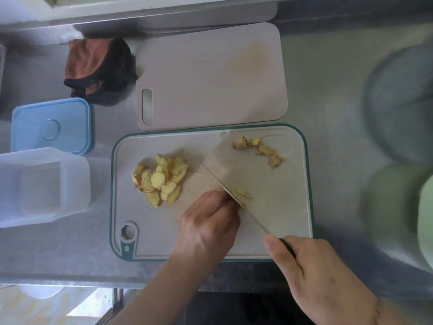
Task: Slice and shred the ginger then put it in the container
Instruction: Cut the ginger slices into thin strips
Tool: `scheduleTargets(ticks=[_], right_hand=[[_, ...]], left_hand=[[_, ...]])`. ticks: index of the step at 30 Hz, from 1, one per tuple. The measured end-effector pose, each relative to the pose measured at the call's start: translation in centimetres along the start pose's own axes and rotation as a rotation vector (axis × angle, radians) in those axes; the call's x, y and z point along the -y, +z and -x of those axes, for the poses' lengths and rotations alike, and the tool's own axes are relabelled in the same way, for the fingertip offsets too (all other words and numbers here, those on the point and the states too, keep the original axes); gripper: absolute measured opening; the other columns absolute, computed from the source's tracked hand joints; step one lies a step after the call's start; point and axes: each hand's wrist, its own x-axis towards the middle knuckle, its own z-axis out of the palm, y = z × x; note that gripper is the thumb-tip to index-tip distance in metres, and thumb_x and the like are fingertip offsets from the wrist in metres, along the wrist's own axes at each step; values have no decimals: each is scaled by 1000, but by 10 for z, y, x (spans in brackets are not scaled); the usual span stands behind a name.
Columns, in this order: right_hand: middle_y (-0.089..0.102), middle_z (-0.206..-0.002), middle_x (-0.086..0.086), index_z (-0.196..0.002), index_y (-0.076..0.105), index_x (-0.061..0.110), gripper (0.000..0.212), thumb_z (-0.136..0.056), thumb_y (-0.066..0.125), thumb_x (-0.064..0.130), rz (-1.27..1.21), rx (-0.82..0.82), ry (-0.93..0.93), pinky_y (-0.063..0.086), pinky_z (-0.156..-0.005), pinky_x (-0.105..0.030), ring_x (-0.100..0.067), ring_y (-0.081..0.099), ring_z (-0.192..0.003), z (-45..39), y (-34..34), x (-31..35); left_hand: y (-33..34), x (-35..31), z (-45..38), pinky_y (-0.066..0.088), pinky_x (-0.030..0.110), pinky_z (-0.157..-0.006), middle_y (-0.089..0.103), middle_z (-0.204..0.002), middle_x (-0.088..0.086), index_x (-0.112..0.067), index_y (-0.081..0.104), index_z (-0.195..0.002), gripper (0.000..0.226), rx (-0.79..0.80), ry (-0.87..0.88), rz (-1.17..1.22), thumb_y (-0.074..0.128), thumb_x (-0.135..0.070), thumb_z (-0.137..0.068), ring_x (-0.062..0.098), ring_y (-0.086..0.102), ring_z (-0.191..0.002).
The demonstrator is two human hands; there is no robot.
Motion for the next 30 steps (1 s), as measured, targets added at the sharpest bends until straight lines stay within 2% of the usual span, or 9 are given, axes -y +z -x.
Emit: scheduleTargets(ticks=[4,12,14,16,20,24,27,30], right_hand=[[50,-53,17,-52,31,20,60,-76,12,72,-13,31,7,36,-52,-17,-6,47,-56,-1,-1,3],[32,-46,-4,-53,29,18,60,-79,16,70,20,20,16,31,-47,-23,-12,36,-45,-17,6,-1],[42,-47,1,-52,30,19,59,-80,16,69,18,-7,16,33,-48,-22,-10,41,-47,-16,5,0],[49,-50,12,-51,31,21,58,-80,18,68,1,-37,11,35,-49,-20,-8,45,-50,-13,2,0],[48,-51,9,-50,29,21,66,-81,9,76,-29,-28,-21,34,-50,-19,-10,44,-50,-7,3,-2],[51,-55,17,-52,31,20,68,-79,7,77,-26,-12,2,36,-54,-19,-6,47,-55,-3,4,1],[51,-57,21,-54,32,19,66,-80,7,75,-11,4,7,37,-55,-18,-4,48,-58,-3,2,1],[51,-56,17,-52,32,19,69,-78,6,78,-15,-11,18,37,-56,-20,-6,48,-57,0,2,1]], left_hand=[[-1,0,-1,56,32,-70,72,-91,9,1,77,-84,11,16,-2,11,75,11,-78,27,69,-81],[-1,0,-3,57,33,-73,73,-94,9,1,78,-88,12,42,-8,9,72,10,-82,25,70,-83],[-2,0,-3,57,34,-70,73,-92,10,0,77,-86,11,48,-14,-12,72,9,-82,25,69,-81],[-3,-1,-4,56,34,-66,72,-88,9,-1,77,-83,9,51,-25,-32,72,7,-82,25,69,-78],[-4,-5,-5,56,30,-68,73,-89,8,-1,77,-83,8,35,-46,-29,73,5,-81,23,69,-79],[-4,-6,-6,54,23,-72,74,-90,7,-1,77,-83,10,23,-54,-16,74,7,-78,20,68,-81],[-4,-6,-6,55,23,-73,74,-92,7,-1,77,-83,9,32,-46,-17,74,7,-79,20,69,-82],[-4,-5,-4,53,22,-74,74,-93,9,0,77,-84,9,40,-50,-30,72,6,-82,22,68,-83]])
